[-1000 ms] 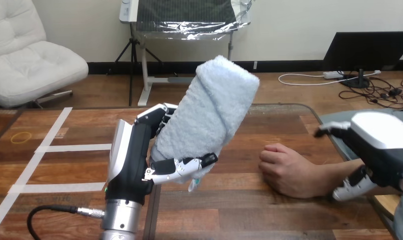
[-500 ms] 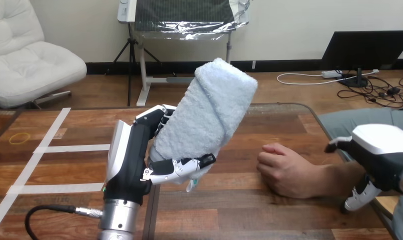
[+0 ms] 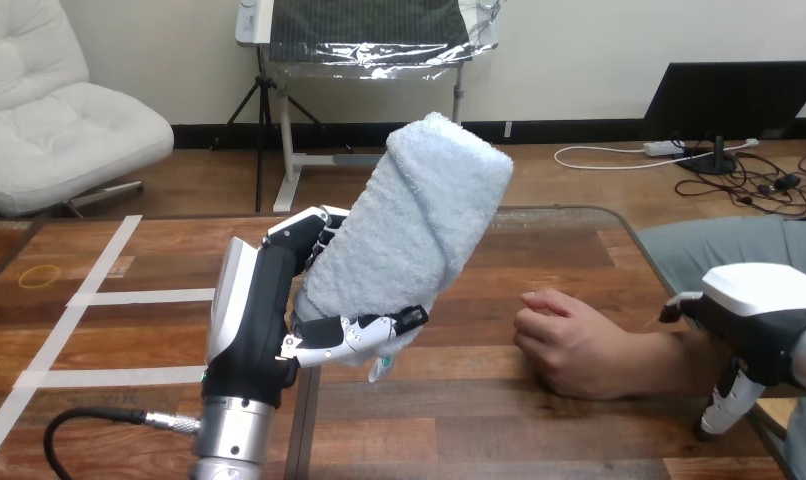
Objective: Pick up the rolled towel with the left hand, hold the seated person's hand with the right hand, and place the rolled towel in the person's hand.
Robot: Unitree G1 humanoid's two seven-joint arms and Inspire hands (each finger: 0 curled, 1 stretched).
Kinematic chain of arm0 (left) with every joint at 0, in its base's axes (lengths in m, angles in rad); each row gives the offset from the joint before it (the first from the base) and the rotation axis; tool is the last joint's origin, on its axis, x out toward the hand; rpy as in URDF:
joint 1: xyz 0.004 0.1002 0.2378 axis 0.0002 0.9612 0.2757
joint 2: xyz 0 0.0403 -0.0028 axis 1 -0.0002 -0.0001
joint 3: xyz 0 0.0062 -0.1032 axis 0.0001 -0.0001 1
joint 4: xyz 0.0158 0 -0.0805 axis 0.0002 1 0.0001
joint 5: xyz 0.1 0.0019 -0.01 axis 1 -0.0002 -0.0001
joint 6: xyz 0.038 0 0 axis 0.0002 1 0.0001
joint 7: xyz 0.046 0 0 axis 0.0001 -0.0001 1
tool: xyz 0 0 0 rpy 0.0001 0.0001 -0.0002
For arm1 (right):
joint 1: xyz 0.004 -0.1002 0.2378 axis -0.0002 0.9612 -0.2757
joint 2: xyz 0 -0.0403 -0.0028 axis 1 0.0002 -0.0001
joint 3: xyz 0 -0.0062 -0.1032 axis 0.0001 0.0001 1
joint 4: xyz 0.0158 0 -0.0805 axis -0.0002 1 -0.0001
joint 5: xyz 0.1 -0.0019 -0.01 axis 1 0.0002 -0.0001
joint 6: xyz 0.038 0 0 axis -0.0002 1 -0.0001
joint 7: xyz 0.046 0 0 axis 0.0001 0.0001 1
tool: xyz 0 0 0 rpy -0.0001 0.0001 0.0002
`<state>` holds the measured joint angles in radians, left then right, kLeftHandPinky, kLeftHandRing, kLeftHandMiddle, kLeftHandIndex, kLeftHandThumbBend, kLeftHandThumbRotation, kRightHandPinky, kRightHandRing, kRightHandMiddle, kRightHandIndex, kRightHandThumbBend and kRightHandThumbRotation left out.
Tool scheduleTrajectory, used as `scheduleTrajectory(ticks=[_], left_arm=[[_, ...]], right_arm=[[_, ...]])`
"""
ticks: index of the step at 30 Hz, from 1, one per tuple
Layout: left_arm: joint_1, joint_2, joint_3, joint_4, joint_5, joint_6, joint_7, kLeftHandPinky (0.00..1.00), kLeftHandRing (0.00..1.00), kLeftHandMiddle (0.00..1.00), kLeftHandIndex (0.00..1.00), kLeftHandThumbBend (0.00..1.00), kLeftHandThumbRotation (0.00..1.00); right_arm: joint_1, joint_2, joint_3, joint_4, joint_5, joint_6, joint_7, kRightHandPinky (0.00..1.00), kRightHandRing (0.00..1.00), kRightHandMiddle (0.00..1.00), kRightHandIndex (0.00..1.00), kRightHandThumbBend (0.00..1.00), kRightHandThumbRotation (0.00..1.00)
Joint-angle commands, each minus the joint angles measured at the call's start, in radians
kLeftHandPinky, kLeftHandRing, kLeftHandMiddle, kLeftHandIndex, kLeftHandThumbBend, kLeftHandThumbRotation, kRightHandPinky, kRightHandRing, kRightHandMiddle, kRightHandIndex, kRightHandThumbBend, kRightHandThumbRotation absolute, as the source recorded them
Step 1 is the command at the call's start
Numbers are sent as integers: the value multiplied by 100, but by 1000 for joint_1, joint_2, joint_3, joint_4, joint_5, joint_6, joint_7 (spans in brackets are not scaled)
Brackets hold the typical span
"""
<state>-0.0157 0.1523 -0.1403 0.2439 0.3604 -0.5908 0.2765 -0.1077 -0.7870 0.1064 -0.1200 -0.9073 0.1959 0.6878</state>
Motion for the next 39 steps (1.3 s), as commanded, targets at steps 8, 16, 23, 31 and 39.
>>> scheduleTrajectory(ticks=[8,16,23,31,39], left_arm=[[-65,-2,22,-18,-20,-49,-10,36,39,45,54,53,0],[-67,-1,25,-9,-12,-63,-6,36,39,45,54,53,0],[-59,2,28,-24,-5,-57,-8,37,39,45,53,54,0],[-51,6,34,-41,0,-46,-8,38,39,45,54,54,0],[-48,11,41,-38,7,-61,2,39,40,46,54,55,0]], right_arm=[[-115,-24,38,19,-57,32,35,92,96,94,89,78,16],[-129,-16,61,39,-96,54,38,93,97,95,90,76,18],[-138,-6,76,55,-123,76,38,94,97,95,90,74,20],[-152,2,102,88,-152,92,29,94,97,96,91,72,22],[-169,4,136,133,-194,92,15,92,95,95,92,70,26]])
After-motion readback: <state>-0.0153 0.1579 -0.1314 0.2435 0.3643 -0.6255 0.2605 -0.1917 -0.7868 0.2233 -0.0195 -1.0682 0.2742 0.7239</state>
